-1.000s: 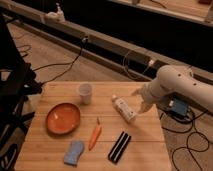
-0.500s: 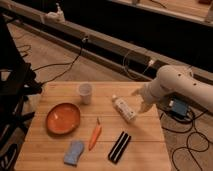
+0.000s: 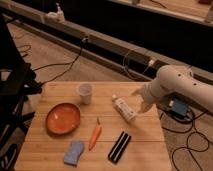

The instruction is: Wipe the white sponge on the table

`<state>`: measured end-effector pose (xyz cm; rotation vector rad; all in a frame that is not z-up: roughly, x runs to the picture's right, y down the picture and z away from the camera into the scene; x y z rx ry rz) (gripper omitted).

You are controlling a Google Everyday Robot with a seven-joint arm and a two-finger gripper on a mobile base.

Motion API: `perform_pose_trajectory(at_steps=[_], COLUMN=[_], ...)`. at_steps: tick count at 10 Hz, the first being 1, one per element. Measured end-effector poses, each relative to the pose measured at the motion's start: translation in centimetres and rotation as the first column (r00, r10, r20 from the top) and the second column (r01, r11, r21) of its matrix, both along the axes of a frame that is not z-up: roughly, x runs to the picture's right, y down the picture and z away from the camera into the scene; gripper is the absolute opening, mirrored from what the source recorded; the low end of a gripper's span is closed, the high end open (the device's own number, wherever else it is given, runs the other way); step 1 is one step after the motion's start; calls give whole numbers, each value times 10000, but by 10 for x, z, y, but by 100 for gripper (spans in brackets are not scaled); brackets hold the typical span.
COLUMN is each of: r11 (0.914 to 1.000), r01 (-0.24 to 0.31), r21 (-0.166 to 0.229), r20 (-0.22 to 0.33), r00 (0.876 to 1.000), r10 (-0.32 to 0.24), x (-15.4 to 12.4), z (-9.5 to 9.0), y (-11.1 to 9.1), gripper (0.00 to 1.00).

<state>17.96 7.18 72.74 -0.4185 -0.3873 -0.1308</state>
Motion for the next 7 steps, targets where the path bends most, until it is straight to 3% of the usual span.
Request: perform_pose_trajectory(at_steps=[7], r11=[10000], r01=[12], r21=[-17], r20=[115], r00=[9999], r10=[-12], x=[-2], z=[-1], y=[-2], gripper=[62])
